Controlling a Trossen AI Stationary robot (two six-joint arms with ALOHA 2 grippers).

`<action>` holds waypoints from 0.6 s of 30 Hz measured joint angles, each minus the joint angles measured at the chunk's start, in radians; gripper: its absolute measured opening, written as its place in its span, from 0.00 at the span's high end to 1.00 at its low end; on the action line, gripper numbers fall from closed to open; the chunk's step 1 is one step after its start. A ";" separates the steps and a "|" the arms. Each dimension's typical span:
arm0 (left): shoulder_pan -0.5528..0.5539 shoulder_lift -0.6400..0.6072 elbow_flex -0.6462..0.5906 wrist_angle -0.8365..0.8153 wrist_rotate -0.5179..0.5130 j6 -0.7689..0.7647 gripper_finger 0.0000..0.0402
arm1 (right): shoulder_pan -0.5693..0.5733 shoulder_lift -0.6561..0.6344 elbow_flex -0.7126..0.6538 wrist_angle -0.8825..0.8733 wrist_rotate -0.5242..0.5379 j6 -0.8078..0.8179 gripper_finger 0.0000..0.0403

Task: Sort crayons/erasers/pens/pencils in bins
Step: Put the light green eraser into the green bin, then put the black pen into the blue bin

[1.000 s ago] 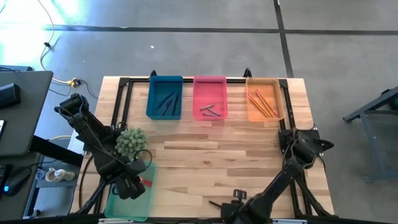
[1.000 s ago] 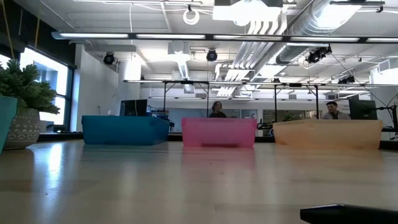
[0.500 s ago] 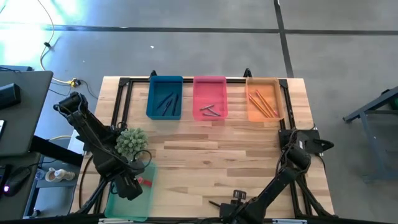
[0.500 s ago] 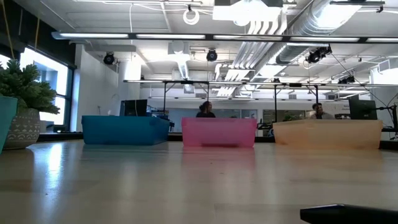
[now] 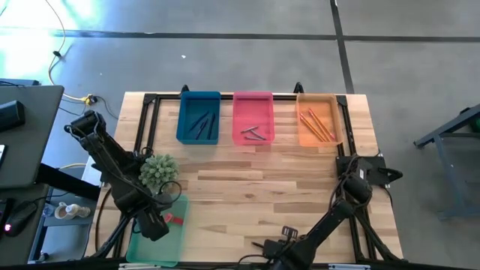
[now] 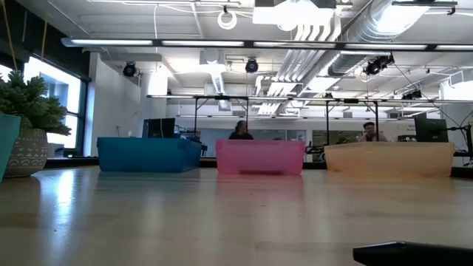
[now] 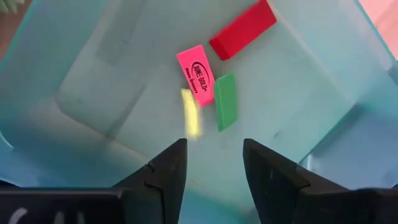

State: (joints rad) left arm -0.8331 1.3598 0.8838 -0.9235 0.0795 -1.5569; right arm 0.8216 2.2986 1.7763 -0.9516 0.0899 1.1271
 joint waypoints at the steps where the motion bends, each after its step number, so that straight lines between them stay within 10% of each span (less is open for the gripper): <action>1: 0.000 0.000 0.000 0.000 0.000 -0.001 0.63 | -0.003 0.000 0.000 -0.002 -0.004 0.000 0.84; 18: 0.000 -0.011 0.000 0.003 0.086 0.023 0.48 | -0.016 -0.002 -0.003 -0.007 -0.007 0.019 0.97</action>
State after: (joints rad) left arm -0.8330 1.3487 0.8837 -0.9207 0.1653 -1.5344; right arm 0.8059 2.2964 1.7729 -0.9590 0.0826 1.1463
